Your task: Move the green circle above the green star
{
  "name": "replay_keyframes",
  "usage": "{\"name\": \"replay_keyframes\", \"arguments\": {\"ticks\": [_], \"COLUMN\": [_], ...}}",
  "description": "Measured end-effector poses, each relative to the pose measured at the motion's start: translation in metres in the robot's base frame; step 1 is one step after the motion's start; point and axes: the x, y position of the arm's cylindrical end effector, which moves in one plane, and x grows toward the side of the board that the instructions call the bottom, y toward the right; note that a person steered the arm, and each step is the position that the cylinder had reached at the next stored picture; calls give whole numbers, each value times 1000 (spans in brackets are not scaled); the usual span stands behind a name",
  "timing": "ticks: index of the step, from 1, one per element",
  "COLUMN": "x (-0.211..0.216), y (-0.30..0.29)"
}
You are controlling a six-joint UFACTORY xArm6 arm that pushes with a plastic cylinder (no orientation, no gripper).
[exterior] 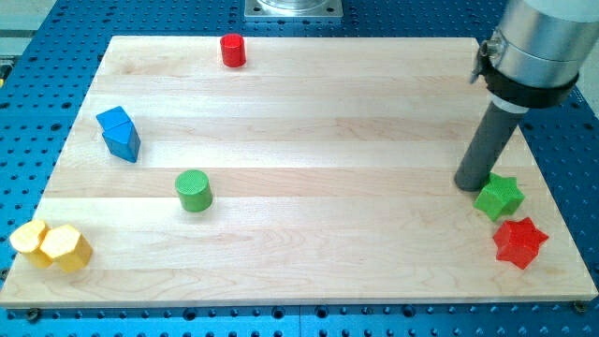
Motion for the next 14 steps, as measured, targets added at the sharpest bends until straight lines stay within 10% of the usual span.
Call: {"name": "replay_keyframes", "arguments": {"ticks": [3,5,7,9,10,12,13,14], "x": [-5,118,134,104,35,-14,-14,-50], "y": [-29,-160,-192,-376,-360,-145,-253,-217]}}
